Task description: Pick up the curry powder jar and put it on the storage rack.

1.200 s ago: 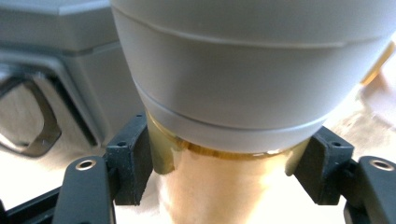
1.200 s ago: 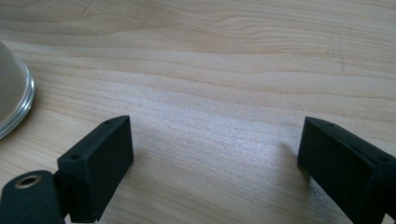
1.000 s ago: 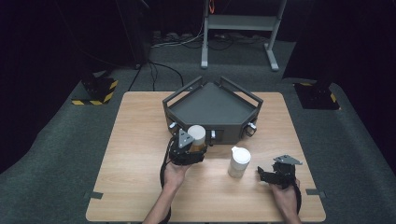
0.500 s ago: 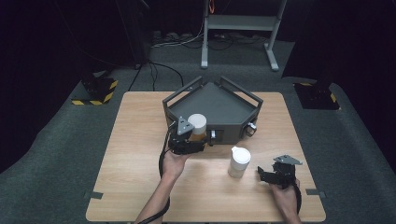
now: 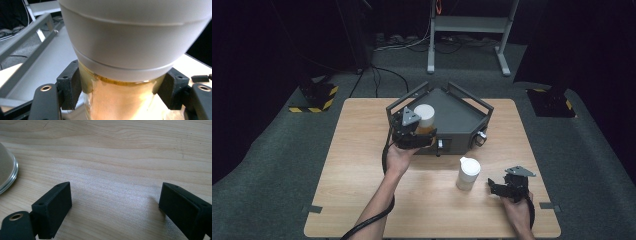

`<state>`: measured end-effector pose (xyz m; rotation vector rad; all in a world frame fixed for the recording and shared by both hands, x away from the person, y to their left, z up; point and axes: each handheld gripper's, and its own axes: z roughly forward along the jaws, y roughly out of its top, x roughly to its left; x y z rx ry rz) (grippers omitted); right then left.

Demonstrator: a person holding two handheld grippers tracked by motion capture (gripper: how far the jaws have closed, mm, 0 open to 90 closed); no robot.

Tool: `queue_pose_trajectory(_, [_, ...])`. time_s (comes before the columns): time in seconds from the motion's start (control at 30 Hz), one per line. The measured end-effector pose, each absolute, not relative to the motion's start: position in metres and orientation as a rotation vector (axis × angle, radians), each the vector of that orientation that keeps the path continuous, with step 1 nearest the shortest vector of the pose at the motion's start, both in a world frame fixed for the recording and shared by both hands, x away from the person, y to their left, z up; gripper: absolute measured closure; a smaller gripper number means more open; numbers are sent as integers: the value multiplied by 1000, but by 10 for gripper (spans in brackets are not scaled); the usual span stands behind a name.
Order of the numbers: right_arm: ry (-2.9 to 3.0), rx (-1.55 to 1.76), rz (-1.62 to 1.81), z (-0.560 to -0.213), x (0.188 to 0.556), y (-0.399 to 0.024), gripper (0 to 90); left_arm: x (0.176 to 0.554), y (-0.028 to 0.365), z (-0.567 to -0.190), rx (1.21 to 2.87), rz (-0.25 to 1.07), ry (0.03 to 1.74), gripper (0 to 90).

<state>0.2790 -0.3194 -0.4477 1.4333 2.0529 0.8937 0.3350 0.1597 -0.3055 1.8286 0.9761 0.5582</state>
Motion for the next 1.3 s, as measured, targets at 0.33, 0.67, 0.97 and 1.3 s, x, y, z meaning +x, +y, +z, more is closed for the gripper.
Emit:
queue_pose_trajectory(0.33, [2053,1433,894,-448,279,-319,111,350,151,-301,1809,598,1022,305])
queue_pose_trajectory(0.67, [2053,1433,893,-448,279,-319,111,368,135,-299,1806,647,1062,305])
queue_pose_trajectory(0.97, [2051,1432,892,-448,278,-319,113,385,121,-304,1836,653,1113,305])
queue_pose_trajectory(1.3, [2050,1437,893,-448,278,-319,113,392,122,-315,1817,651,1171,304])
